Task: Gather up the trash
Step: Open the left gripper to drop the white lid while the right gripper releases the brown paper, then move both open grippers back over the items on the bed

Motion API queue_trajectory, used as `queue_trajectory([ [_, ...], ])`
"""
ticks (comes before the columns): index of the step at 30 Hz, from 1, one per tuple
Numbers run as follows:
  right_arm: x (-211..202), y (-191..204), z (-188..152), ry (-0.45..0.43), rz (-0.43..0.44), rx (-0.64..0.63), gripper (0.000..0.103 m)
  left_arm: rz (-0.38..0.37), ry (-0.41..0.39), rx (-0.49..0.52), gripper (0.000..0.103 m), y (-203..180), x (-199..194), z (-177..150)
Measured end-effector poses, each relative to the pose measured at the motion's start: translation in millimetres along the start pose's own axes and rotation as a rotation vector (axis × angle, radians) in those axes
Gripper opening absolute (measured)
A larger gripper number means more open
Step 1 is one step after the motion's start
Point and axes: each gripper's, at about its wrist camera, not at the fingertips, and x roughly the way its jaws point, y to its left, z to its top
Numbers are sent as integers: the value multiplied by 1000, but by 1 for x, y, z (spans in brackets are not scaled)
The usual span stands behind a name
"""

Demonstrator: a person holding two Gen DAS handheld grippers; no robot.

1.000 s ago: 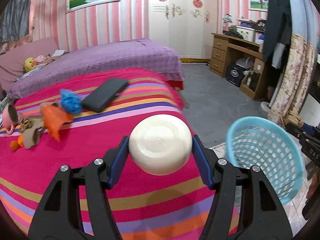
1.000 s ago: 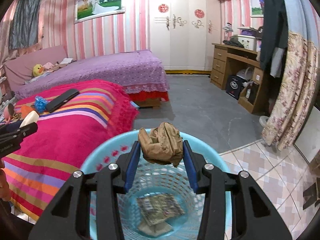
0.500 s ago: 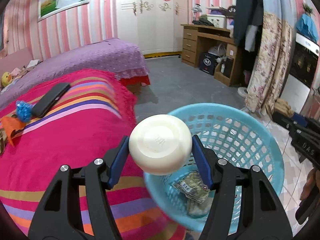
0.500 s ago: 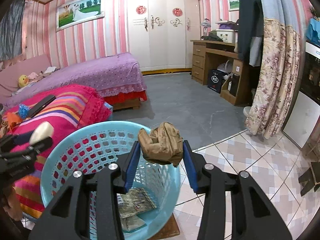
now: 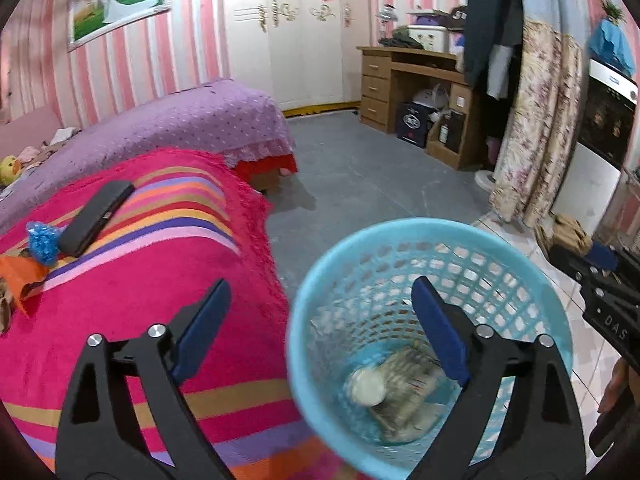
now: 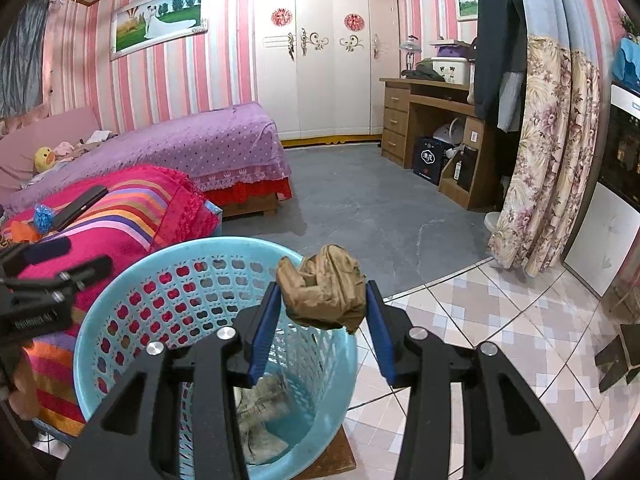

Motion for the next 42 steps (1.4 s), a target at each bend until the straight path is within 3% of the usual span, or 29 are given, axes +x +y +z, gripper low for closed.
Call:
queue_trajectory([
  [10, 10, 21, 3, 12, 21, -7, 48, 58, -25, -51, 95, 45, -15, 5],
  [11, 11, 23, 4, 15, 17, -5, 51, 61, -26, -55, 95, 49, -18, 4],
  [13, 13, 26, 5, 18, 12, 2, 72, 68, -32, -61, 96, 57, -21, 4],
  [19, 11, 37, 10, 12, -33, 15, 93, 89, -30, -80, 97, 82, -28, 2],
  [25, 7, 50, 20, -10, -24, 73, 98, 108, -41, -112, 97, 114, -45, 4],
  [33, 7, 110, 36, -34, 33, 24, 98, 178, -68, -123, 97, 166, -75, 3],
  [42, 15, 184, 43, -36, 111, -19, 98, 274, -54, -175, 97, 253, -99, -20],
])
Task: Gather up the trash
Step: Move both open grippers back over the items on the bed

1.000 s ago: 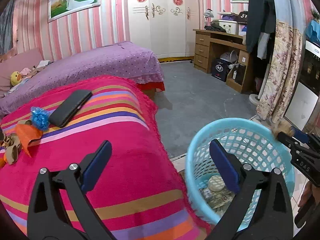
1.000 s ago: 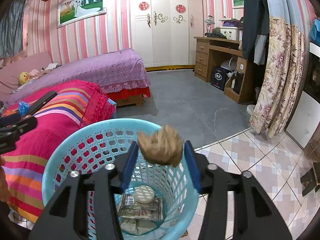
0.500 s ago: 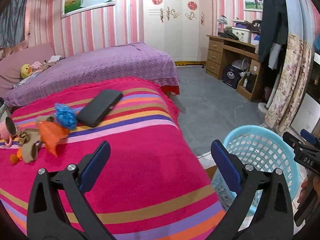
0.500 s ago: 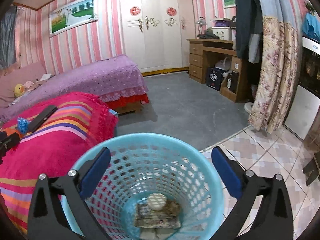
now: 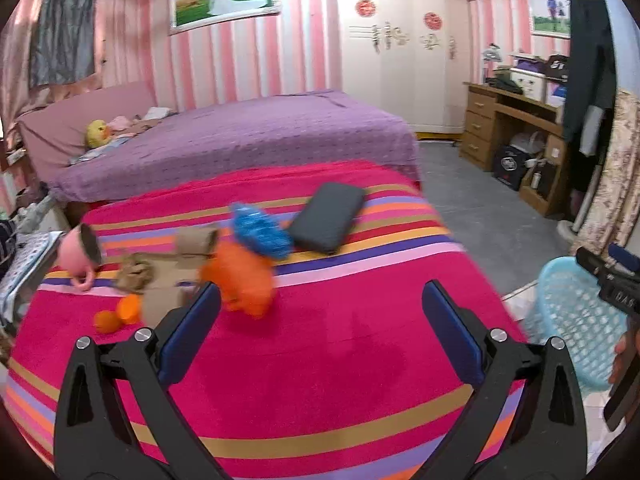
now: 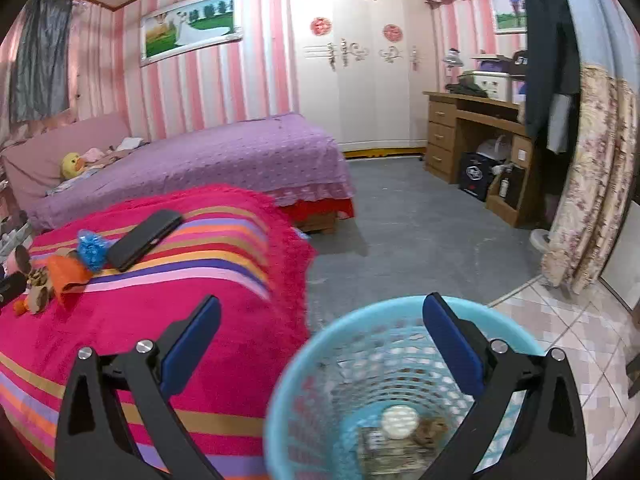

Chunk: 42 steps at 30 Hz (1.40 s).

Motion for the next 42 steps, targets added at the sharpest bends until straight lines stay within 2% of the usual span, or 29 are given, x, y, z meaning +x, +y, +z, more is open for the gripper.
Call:
queue_trajectory([
  [4, 8, 35, -1, 12, 18, -64, 98, 53, 21, -14, 97, 39, 5, -8],
  [8, 16, 69, -4, 29, 49, -133, 98, 74, 16, -62, 97, 74, 9, -16],
  [11, 20, 92, -7, 42, 75, -166, 98, 85, 41, -92, 97, 96, 17, -21],
  [18, 26, 126, -9, 57, 110, -179, 98, 125, 61, -116, 97, 142, 25, -31],
  [27, 39, 183, -17, 88, 145, -238, 98, 181, 130, -178, 97, 203, 40, -53],
  [32, 43, 201, -20, 106, 154, -244, 98, 183, 198, -188, 97, 231, 54, -60],
  [38, 47, 213, -23, 122, 157, -259, 98, 183, 241, -187, 97, 249, 71, -62],
  [40, 48, 216, -23, 125, 154, -263, 98, 194, 251, -175, 95, 252, 75, -62],
  [42, 51, 218, -22, 130, 158, -259, 98, 181, 284, -184, 86, 258, 82, -63],
])
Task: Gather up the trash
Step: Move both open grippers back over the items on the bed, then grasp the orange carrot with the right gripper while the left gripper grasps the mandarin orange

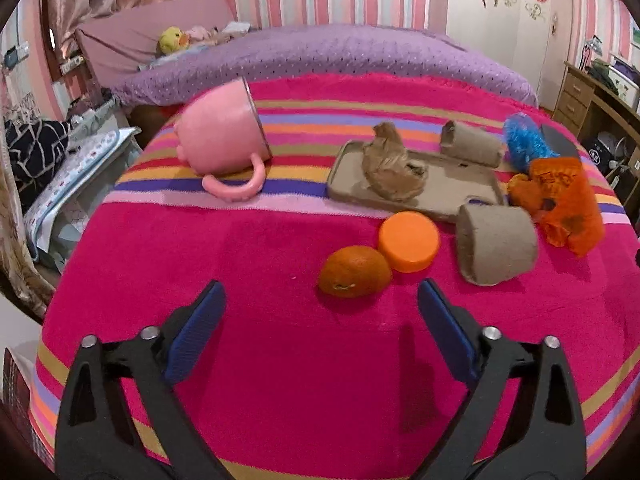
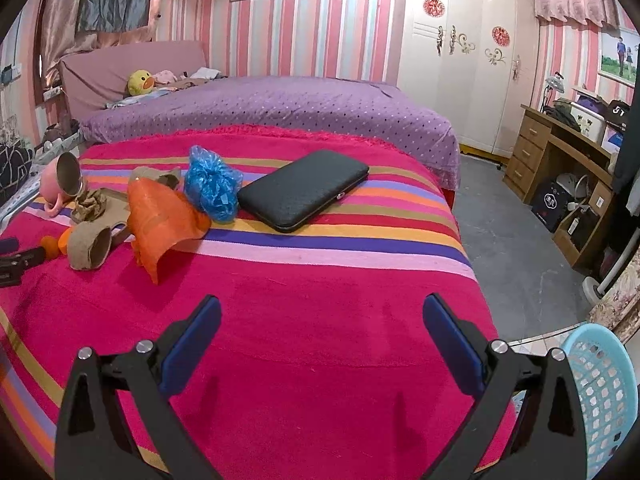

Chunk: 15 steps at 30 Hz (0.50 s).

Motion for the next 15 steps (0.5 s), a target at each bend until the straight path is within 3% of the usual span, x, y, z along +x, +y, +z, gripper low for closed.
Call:
queue_trajectory([
  [3, 0, 3, 3, -1, 10, 7, 98, -23, 26, -4, 76, 6, 4, -2],
  [11, 3, 20, 10, -5, 34, -17, 98, -33, 15, 9, 74, -3, 6, 0],
  [13, 4, 25, 12, -10, 42, -21, 98, -56, 13, 6, 65, -6, 7, 3],
  [15, 4, 33, 14, -16, 50, -28, 98, -54, 13, 17, 49, -10, 9, 4],
])
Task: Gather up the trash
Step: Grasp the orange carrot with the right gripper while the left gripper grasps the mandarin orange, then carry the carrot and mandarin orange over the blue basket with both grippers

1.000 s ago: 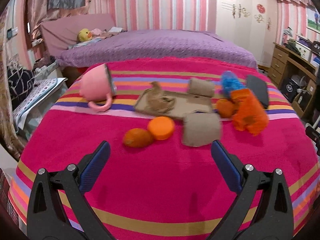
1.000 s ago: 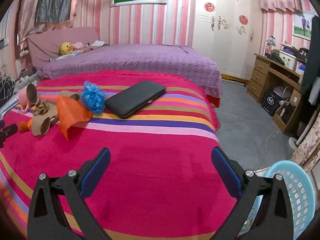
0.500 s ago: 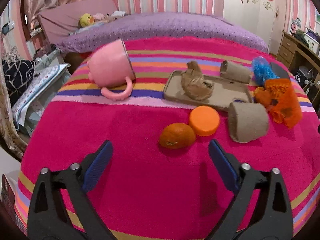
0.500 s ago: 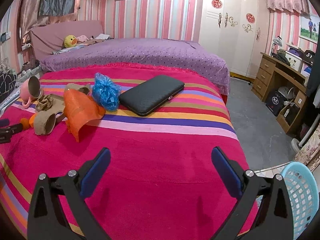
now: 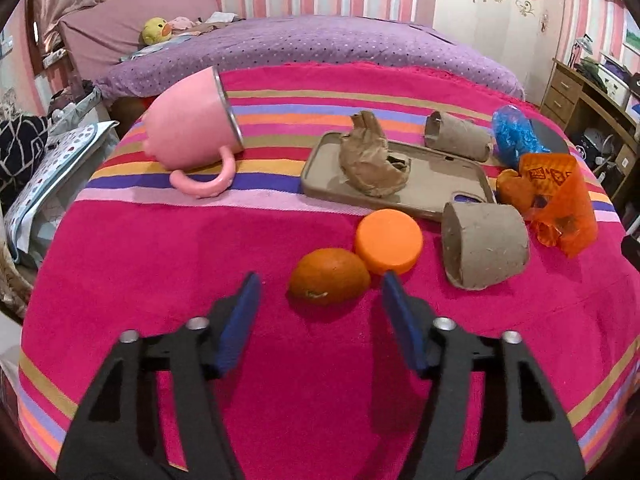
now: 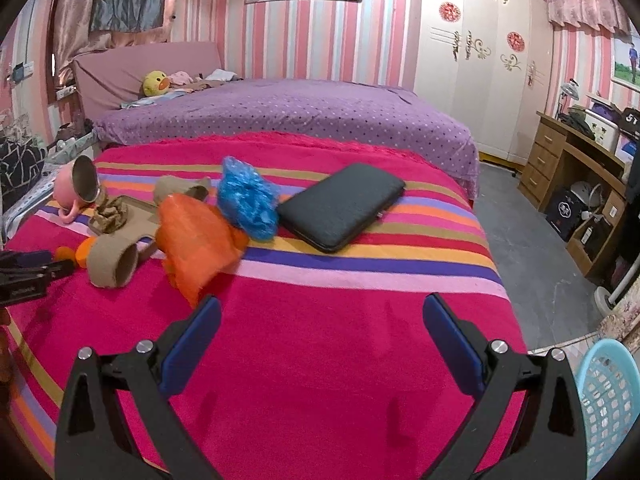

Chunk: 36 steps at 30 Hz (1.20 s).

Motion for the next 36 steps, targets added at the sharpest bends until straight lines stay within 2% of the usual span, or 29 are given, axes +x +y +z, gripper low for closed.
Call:
queue_trajectory([
  [2, 1, 6, 1, -3, 4, -6, 98, -8, 0, 1, 37, 0, 0, 0],
  [5, 4, 15, 3, 1, 18, -7, 98, -34, -9, -16, 30, 5, -2, -1],
  [13, 9, 44, 11, 0, 65, -33, 98, 32, -61, -58, 29, 22, -19, 4],
  [18, 24, 62, 18, 17, 91, -52, 97, 31, -87, -76, 29, 25, -27, 12],
  [20, 33, 69, 21, 31, 107, -62, 82, 26, -95, -78, 29, 24, -28, 14],
  [22, 39, 73, 23, 45, 117, -73, 48, 24, -105, -77, 29, 23, -30, 16],
  [23, 43, 76, 22, 58, 128, -82, 42, 24, -108, -76, 29, 24, -31, 16],
  [24, 43, 77, 21, 61, 137, -86, 30, 24, -109, -77, 29, 23, -31, 17],
  [26, 42, 76, 18, 57, 147, -85, 16, 24, -112, -81, 29, 24, -31, 17],
  [28, 31, 70, 18, 15, 143, -72, 10, 25, -115, -91, 29, 26, -32, 18],
  [31, 14, 53, 17, -30, 147, -35, 7, 16, -121, -104, 29, 30, -36, 17],
  [36, -4, 30, 10, -56, 143, -1, 7, 22, -134, -97, 29, 25, -45, 12],
])
